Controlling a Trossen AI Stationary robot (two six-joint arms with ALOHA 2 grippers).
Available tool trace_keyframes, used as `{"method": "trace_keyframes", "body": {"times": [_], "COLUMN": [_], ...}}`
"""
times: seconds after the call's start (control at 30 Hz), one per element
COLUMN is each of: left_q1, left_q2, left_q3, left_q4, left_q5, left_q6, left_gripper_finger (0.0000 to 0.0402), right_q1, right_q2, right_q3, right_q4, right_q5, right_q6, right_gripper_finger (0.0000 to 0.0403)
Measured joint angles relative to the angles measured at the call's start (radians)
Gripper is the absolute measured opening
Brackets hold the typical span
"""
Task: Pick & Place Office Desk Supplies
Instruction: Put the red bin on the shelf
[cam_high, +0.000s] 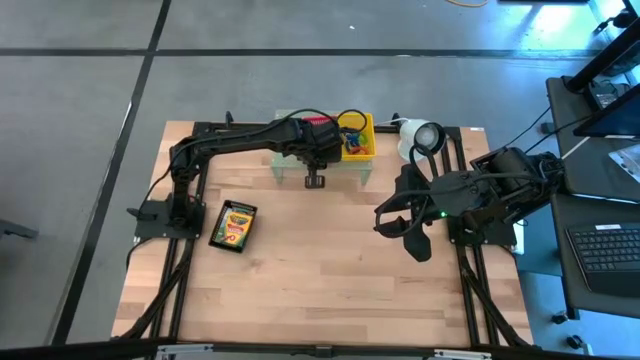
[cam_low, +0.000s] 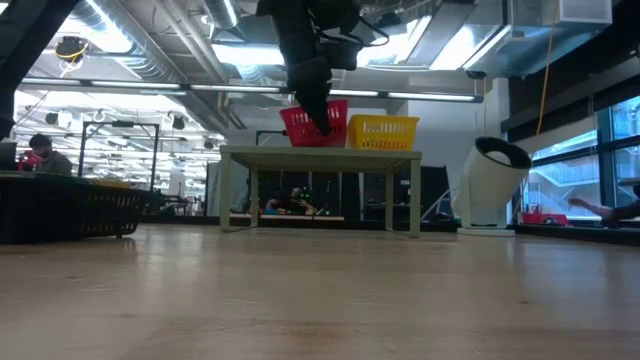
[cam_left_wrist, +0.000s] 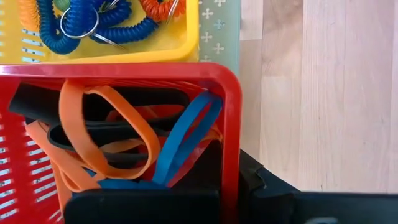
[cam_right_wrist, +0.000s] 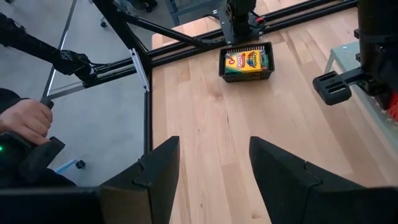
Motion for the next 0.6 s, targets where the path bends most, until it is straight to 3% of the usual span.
{"method": "trace_keyframes", "body": {"times": [0.27, 0.6], "left_q1": [0.0, -0.001], "left_q2": [0.0, 0.0], "left_q3": [0.0, 0.0], "left_q4": [0.0, 0.043], "left_q5": [-0.006, -0.017], "left_q6": [-0.005, -0.004], "left_gripper_finger": [0.0008, 0.0072], "right_q1": [0.0, 0.0], "right_q2": [0.0, 0.0], "right_q3": [0.0, 0.0], "right_q4": [0.001, 0.0], "right_q5": [-0.017, -0.03], "right_q6": [0.005, 0.004], "right_gripper_finger": [0.0196, 0.0196]}}
